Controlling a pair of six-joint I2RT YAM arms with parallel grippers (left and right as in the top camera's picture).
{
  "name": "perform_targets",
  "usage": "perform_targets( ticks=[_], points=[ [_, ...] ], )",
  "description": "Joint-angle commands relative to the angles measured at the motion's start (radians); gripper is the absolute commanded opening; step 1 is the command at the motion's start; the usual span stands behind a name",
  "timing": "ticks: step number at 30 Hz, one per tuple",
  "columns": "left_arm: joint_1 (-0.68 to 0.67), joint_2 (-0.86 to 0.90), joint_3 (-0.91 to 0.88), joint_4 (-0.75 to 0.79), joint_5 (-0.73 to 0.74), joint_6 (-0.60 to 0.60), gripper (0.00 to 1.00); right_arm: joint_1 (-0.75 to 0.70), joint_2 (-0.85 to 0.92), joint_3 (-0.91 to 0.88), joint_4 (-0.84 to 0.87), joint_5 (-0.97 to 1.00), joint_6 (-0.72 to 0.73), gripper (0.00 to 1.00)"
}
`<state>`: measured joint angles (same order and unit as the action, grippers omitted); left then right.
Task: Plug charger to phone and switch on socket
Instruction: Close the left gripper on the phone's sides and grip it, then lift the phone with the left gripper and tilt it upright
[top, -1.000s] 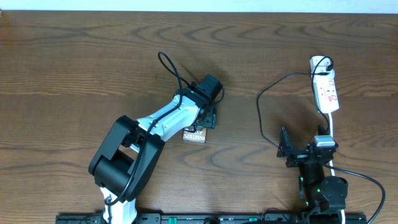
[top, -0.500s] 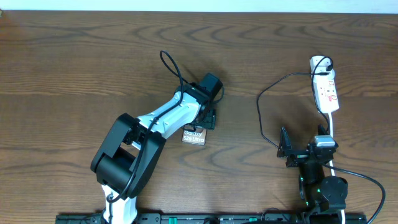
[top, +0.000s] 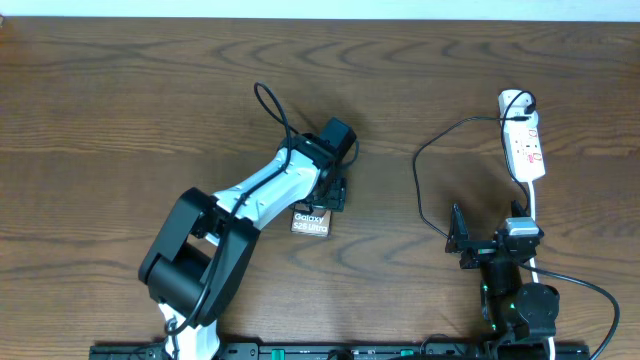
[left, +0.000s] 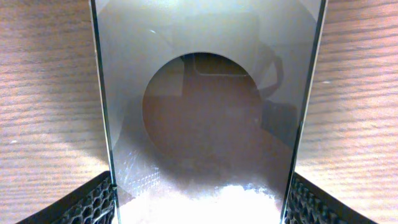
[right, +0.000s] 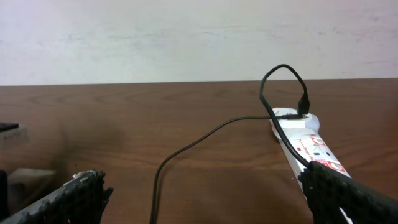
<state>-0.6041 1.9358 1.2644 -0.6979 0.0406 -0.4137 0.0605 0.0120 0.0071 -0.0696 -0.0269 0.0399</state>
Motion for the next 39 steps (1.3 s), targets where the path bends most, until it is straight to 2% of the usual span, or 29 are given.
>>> perform_targets(
  ticks=[1,12,17,25,30,39],
  points=[
    [0.005,-0.065,-0.003,-0.005,0.003,0.009,0.76,0.006,0.001,-0.002,-0.003,-0.002,-0.011,0.99],
    [0.006,-0.092,-0.003,-0.005,0.140,-0.010,0.75,0.006,0.001,-0.002,-0.003,-0.002,-0.012,0.99],
    [0.029,-0.100,0.004,-0.004,0.289,-0.016,0.75,0.006,0.001,-0.002,-0.003,-0.002,-0.012,0.99],
    [0.156,-0.117,0.012,0.010,0.591,-0.048,0.74,0.006,0.001,-0.002,-0.003,-0.002,-0.012,0.99],
    [0.251,-0.117,0.012,0.024,0.797,-0.074,0.70,0.006,0.001,-0.002,-0.003,-0.002,-0.012,0.99],
    [0.332,-0.117,0.011,0.037,0.953,-0.126,0.70,0.006,0.001,-0.002,-0.003,-0.002,-0.012,0.99]
  ],
)
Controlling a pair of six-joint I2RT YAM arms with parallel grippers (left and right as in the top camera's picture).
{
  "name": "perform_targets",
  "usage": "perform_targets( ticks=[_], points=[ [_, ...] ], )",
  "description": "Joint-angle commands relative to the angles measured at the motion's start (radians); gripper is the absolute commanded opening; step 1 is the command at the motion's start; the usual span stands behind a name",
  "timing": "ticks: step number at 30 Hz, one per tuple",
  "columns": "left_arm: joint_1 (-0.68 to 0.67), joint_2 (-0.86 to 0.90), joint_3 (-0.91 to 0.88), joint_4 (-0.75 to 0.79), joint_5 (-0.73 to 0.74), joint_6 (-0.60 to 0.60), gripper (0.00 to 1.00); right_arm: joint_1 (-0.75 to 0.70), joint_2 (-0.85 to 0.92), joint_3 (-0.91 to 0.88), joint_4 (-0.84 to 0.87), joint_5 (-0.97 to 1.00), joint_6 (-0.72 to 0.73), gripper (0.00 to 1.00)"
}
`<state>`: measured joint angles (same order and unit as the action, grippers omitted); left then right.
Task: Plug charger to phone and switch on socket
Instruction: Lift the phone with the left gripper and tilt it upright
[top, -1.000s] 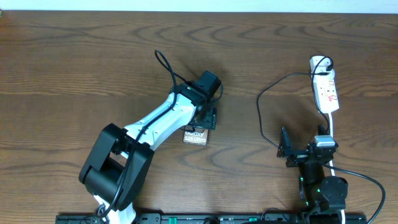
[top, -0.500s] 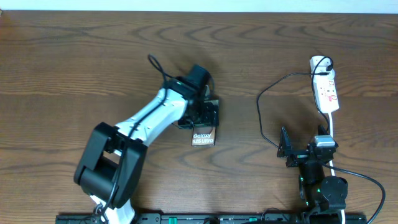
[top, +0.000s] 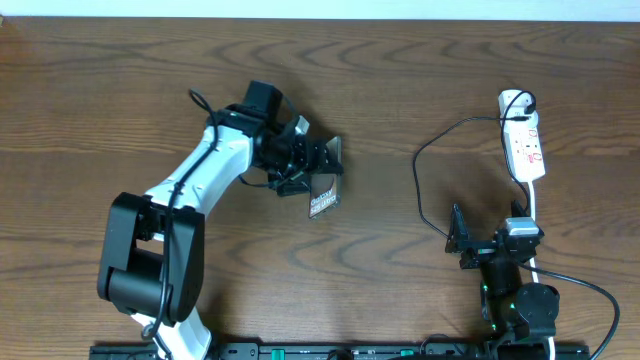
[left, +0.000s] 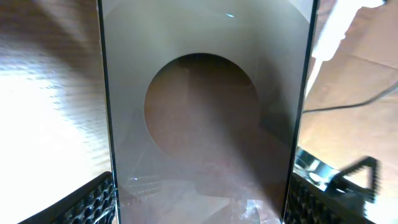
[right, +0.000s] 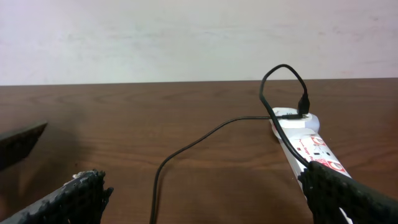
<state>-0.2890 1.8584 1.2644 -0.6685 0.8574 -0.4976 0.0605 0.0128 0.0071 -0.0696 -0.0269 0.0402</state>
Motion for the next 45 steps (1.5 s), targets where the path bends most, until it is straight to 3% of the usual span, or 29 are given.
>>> perform_targets(
  ticks=[1,5,11,28,32,38,45],
  points=[
    [0.022,-0.040,0.011,0.015,0.158,-0.055,0.70,0.006,0.000,-0.002,-0.003,-0.002,-0.012,0.99],
    [0.044,-0.040,0.011,0.068,0.242,-0.129,0.70,0.006,0.000,-0.002,-0.003,-0.002,-0.012,0.99],
    [0.055,-0.040,0.011,0.126,0.258,-0.215,0.70,0.006,0.000,-0.002,-0.003,-0.002,-0.012,0.99],
    [0.055,-0.040,0.011,0.136,0.261,-0.234,0.70,0.006,0.000,-0.002,0.045,-0.003,0.002,0.99],
    [0.055,-0.040,0.011,0.136,0.261,-0.234,0.70,0.006,0.000,-0.002,0.077,-0.154,0.176,0.99],
    [0.055,-0.040,0.011,0.136,0.261,-0.233,0.70,0.006,0.000,-0.002,0.041,-0.585,0.702,0.99],
    [0.055,-0.040,0.011,0.136,0.261,-0.233,0.70,0.006,0.000,-0.002,0.077,-0.602,0.779,0.99]
  ],
)
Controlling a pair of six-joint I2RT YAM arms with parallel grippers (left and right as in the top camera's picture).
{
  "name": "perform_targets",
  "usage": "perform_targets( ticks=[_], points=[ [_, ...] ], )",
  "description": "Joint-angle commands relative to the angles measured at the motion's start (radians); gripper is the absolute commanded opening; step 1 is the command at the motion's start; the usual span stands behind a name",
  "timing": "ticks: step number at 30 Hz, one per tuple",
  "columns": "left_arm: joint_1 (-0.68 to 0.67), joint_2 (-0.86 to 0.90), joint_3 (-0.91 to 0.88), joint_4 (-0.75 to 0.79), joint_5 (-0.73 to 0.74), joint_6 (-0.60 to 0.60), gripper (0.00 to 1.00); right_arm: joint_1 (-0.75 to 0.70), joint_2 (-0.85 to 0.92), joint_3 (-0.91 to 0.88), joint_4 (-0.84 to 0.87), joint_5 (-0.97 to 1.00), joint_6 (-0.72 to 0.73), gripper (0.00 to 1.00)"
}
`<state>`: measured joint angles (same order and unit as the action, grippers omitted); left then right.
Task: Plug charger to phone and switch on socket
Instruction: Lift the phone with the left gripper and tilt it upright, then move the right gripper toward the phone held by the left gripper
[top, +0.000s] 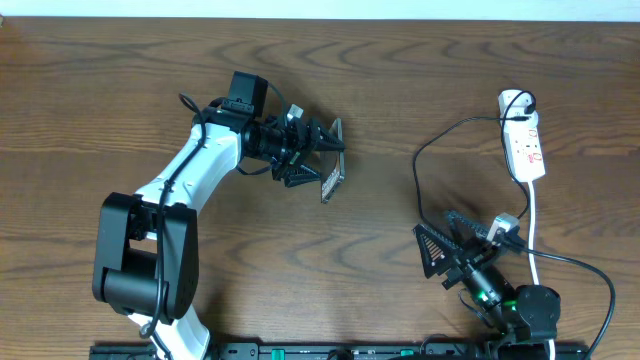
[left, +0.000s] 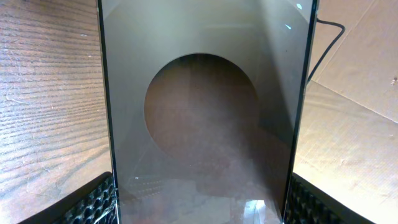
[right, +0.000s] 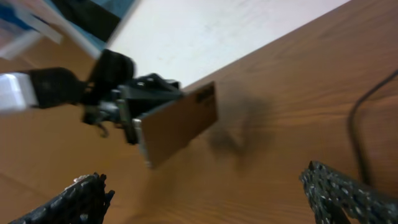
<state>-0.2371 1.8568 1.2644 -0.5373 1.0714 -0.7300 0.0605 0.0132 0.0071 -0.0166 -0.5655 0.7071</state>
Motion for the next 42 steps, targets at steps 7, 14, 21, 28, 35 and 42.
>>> perform_targets(
  ticks=[7,14,21,28,35,42],
  points=[
    [0.003,-0.039,0.011,0.005,0.047,-0.002,0.70,0.006,0.002,0.021,0.095,-0.020,0.161,0.96],
    [0.003,-0.039,0.011,0.005,0.047,-0.001,0.70,0.006,0.143,0.234,-0.172,0.133,0.138,0.94],
    [0.003,-0.039,0.011,0.005,0.047,-0.001,0.70,0.006,0.570,0.603,-0.470,0.197,-0.011,0.95],
    [0.003,-0.039,0.011,0.005,0.047,-0.001,0.70,0.014,0.916,0.832,-0.688,0.154,-0.097,0.99],
    [0.003,-0.039,0.011,0.005,0.047,-0.001,0.70,0.171,1.028,0.848,-0.717,0.126,-0.113,0.89],
    [0.003,-0.039,0.011,0.005,0.047,-0.001,0.70,0.446,1.007,0.848,-0.748,0.480,0.094,0.82]
  ],
)
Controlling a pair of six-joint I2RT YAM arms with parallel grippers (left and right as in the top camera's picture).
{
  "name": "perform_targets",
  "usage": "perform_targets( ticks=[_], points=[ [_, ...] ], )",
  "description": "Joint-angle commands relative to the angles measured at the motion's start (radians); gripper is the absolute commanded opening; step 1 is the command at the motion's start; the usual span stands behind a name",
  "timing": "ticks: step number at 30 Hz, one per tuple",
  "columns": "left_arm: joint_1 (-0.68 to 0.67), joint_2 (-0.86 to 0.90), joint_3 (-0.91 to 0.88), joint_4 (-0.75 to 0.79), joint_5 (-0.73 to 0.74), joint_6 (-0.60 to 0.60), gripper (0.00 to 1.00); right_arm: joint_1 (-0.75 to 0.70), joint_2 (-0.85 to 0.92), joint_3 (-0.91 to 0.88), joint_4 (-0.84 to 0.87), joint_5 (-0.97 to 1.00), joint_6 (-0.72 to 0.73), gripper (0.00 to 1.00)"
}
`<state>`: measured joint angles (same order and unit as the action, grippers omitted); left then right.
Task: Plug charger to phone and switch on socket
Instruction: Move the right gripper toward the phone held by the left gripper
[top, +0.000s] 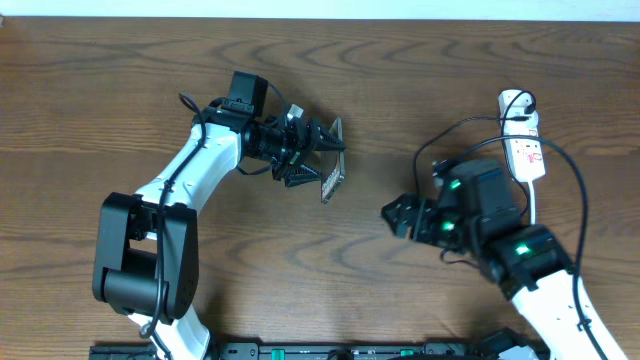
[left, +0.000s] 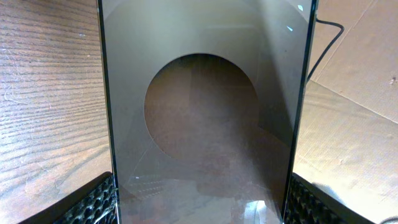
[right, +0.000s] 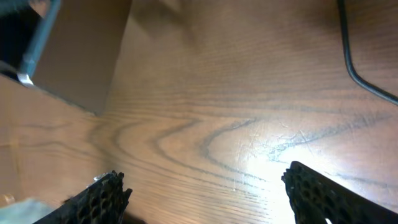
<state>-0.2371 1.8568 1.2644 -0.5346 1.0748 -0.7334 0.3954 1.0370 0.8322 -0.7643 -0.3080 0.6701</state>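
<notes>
The phone (top: 334, 180) is held tilted on its edge above the table's middle, with my left gripper (top: 318, 160) shut on it. In the left wrist view its glass face (left: 202, 93) fills the frame between the fingers (left: 93, 199). My right gripper (top: 393, 214) is open and empty, a short way right of the phone and low over the wood. The right wrist view shows the phone (right: 74, 50) at top left and a stretch of black charger cable (right: 360, 68) at top right. The white power strip (top: 527, 150) lies at far right. The cable (top: 462, 124) arcs from it, its free end hidden by my right arm.
The dark wooden table (top: 150, 80) reaches to the pale wall at the back. My right arm's own black lead (top: 575, 190) loops beside the power strip. Both arm bases stand at the front edge.
My right arm has moved from the front right edge out over the table, its open gripper now close to the right of the phone. The left gripper and phone have not moved.
My left gripper held the phone low at the table's centre, label side up. Then it held the phone raised and turned, farther back. Then the phone stood on edge while my right arm turned toward it. Now the right gripper is open beside the phone.
</notes>
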Motion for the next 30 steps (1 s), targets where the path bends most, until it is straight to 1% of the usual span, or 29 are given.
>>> perform_targets(
  ticks=[1,4,5,6,7,8,9,11,16,20,22,26,28,30],
  points=[
    [0.003,-0.039,0.011,0.002,0.043,0.003,0.70,0.163,-0.017,0.023,0.003,0.288,0.176,0.82],
    [0.003,-0.039,0.011,0.002,0.043,0.003,0.70,0.298,-0.016,0.023,0.016,0.452,0.277,0.84],
    [0.003,-0.039,0.011,0.002,0.043,0.002,0.70,0.388,-0.016,0.023,0.024,0.585,0.347,0.87],
    [0.003,-0.039,0.011,0.002,0.043,0.002,0.70,0.434,-0.016,0.023,0.030,0.659,0.380,0.90],
    [0.003,-0.039,0.011,0.002,0.042,0.002,0.70,0.478,-0.015,0.023,0.040,0.731,0.401,0.96],
    [0.003,-0.039,0.011,0.002,0.042,0.002,0.70,0.506,-0.012,0.022,0.049,0.778,0.411,0.99],
    [0.003,-0.039,0.011,0.002,0.042,0.002,0.70,0.541,-0.005,0.022,0.068,0.838,0.414,0.99],
    [0.003,-0.039,0.011,0.002,0.043,0.002,0.70,0.585,0.019,0.022,0.111,0.903,0.414,0.99],
    [0.003,-0.039,0.011,0.002,0.043,0.002,0.70,0.612,0.139,0.022,0.271,0.915,0.412,0.98],
    [0.003,-0.039,0.011,0.002,0.043,0.002,0.70,0.613,0.251,0.023,0.439,0.899,0.339,0.96],
    [0.003,-0.039,0.011,0.002,0.043,0.002,0.70,0.614,0.288,0.023,0.500,0.889,0.325,0.93],
    [0.003,-0.039,0.011,0.002,0.043,0.002,0.70,0.614,0.340,0.023,0.551,0.933,0.324,0.80],
    [0.003,-0.039,0.011,0.002,0.043,0.002,0.70,0.612,0.360,0.023,0.570,0.956,0.324,0.75],
    [0.003,-0.039,0.011,0.002,0.043,0.002,0.70,0.610,0.380,0.023,0.595,0.957,0.324,0.73]
  ],
)
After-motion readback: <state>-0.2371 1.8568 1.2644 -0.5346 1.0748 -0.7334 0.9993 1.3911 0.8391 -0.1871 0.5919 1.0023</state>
